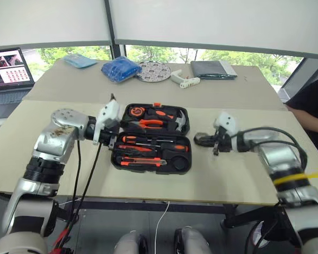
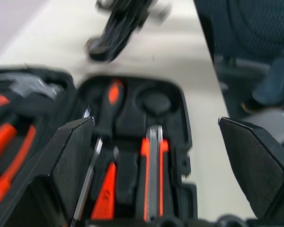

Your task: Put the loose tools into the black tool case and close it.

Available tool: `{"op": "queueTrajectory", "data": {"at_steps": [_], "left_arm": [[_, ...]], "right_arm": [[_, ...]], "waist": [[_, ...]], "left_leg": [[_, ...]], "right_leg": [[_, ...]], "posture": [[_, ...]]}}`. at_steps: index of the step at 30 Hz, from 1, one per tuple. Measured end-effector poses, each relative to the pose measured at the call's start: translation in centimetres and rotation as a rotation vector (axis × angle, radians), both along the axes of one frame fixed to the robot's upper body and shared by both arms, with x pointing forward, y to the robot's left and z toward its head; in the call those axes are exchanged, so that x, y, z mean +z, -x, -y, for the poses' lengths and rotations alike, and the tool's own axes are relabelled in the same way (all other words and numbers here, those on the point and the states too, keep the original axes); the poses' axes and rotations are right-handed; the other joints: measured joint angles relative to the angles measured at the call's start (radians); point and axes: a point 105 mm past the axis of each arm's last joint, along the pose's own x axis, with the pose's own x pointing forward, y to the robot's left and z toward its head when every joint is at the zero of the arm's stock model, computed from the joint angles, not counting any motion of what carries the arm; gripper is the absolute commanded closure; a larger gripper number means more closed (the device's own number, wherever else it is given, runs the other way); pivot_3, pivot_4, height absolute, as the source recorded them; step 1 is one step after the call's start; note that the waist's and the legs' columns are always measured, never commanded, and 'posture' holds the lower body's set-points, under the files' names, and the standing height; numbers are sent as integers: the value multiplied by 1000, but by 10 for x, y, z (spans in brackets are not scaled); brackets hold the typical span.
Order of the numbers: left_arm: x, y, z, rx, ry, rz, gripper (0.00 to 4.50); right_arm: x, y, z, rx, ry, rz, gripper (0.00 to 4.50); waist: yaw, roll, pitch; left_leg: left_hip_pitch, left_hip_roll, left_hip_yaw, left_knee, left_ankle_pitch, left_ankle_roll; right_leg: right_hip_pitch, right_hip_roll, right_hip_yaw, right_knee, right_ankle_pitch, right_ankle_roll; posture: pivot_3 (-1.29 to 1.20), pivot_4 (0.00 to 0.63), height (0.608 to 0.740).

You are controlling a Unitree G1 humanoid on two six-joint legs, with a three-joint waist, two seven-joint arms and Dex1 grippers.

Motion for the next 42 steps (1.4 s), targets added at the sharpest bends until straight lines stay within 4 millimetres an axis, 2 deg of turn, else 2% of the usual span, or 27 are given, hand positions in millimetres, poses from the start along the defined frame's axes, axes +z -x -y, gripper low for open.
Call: {"op": "queueTrajectory", "data": {"at_steps": [3,6,10,17,19,20,21,22,25,28,31,32,35,38,39,40,42], "left_arm": [[-7,2,6,-26,-10,0,0],[-9,2,7,-37,-27,14,0],[-11,4,11,-65,-28,19,0],[-13,3,13,-71,-32,29,0],[-13,3,14,-74,-29,31,0],[-13,3,14,-74,-28,31,0],[-13,3,14,-74,-29,32,0],[-13,3,14,-74,-29,32,0],[-13,3,14,-71,-31,32,0],[-13,2,13,-58,-30,32,0],[-13,-3,6,7,-23,29,0],[-13,-7,1,54,-14,31,0],[-15,-20,-25,229,6,27,682],[-19,-35,-60,419,5,34,1835],[-22,-39,-70,467,-4,39,1959],[-26,-41,-82,521,-16,31,2573],[-36,-47,-103,613,-64,38,3191]], "right_arm": [[-5,37,-25,125,8,-48,4475],[-9,50,-39,156,23,-58,4475],[-10,44,-51,113,10,-42,4475],[-20,34,-47,58,77,-32,4475],[-27,31,-44,36,95,-47,3870],[-27,31,-44,36,97,-42,3598],[-25,29,-43,27,98,-33,3096],[-25,29,-43,25,97,-31,2924],[-20,35,-45,46,72,-43,1921],[-6,44,-48,67,3,-72,1921],[16,43,-39,24,-84,-68,1921],[20,40,-33,-7,-100,-62,2180],[26,23,-11,-140,-132,-49,2970],[20,6,12,-263,-137,-46,4030],[18,2,17,-285,-135,-44,4151],[16,-2,21,-308,-131,-44,4500],[8,-13,31,-352,-118,-15,4500]], "waist": [[1,0,0],[1,0,0],[2,0,0],[3,0,0],[3,0,0],[3,0,0],[3,0,0],[3,0,0],[3,0,0],[3,0,0],[3,0,0],[3,0,0],[2,0,0],[0,0,0],[0,0,0],[1,0,0],[1,0,0]], "left_leg": [[0,0,0,1,0,0],[0,0,0,1,0,0],[0,0,0,1,0,0],[0,0,0,1,0,0],[-1,0,0,1,0,0],[-1,0,0,1,0,0],[-1,0,0,1,0,0],[-1,0,0,1,0,0],[-1,0,0,1,0,0],[-1,0,0,1,0,0],[0,0,-1,1,0,0],[0,0,-1,1,0,0],[0,0,-1,1,0,0],[0,0,0,0,0,0],[1,0,0,0,0,0],[0,0,0,0,0,0],[0,0,1,0,0,0]], "right_leg": [[0,0,0,0,-1,2],[0,-1,1,-1,-3,6],[0,-2,0,0,-1,5],[0,0,0,-1,-2,5],[0,0,0,-1,-2,5],[0,0,0,-1,-2,5],[0,0,0,-1,-2,5],[0,0,0,-1,-2,5],[0,0,0,-1,-2,5],[0,0,0,-1,-2,5],[0,0,0,-1,-2,5],[0,-1,0,-1,-2,5],[0,0,0,-1,-2,5],[0,0,1,-1,-2,5],[0,0,1,-1,-2,5],[-1,0,0,-1,-2,5],[-1,0,1,-1,-2,5]], "posture": [[0,150,718],[0,150,718],[0,150,718],[0,150,718],[0,150,718],[0,150,718],[0,150,718],[0,150,718],[0,150,718],[0,150,718],[0,150,718],[0,150,718],[0,150,718],[0,150,718],[0,150,718],[0,150,718],[0,150,718]]}}
